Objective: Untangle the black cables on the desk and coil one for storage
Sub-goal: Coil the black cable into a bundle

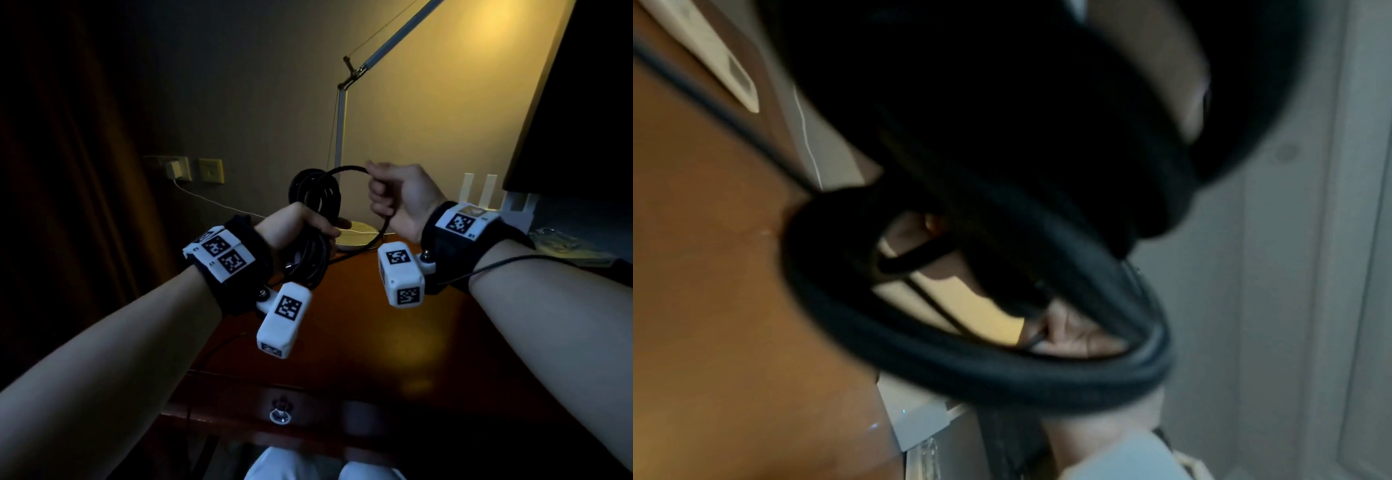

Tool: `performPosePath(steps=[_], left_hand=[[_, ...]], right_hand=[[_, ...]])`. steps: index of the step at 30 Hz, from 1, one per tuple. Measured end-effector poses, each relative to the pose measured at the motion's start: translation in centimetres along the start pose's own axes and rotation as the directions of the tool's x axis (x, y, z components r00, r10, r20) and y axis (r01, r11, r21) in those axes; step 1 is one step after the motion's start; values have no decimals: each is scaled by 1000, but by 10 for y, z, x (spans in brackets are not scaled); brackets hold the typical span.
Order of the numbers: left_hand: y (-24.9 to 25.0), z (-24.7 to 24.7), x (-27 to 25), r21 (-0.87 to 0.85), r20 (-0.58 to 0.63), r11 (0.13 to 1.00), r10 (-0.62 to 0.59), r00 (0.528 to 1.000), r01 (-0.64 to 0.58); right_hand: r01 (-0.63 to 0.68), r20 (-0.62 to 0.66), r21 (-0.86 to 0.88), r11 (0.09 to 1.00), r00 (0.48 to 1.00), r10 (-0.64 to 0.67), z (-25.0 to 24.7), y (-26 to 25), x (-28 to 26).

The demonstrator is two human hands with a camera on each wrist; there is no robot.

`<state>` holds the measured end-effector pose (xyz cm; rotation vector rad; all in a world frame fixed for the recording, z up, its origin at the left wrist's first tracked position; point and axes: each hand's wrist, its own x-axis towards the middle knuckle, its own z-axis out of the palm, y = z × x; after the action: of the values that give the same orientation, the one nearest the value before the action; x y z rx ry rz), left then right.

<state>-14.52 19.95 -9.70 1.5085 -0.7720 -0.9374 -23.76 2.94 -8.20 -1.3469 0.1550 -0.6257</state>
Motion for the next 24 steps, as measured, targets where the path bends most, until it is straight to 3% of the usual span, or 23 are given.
performPosePath(steps=[8,12,18,24], left_hand=[[2,11,-1,-5,-48,999,32,998,-33],[1,18,1,-91,-129,992,70,989,-82],[4,20,5,-167,-177,972,135,975,-165],[4,19,8,-155,-155,978,113,982,-137]], right_hand=[[32,-230,-272,962,968,-97,12,22,3],[33,-254,-364,931,958,-134,20,32,3],[-18,-218,-345,938,974,-61,26,35,-4],[-27,-276,-256,966,960,-46,23,40,0]])
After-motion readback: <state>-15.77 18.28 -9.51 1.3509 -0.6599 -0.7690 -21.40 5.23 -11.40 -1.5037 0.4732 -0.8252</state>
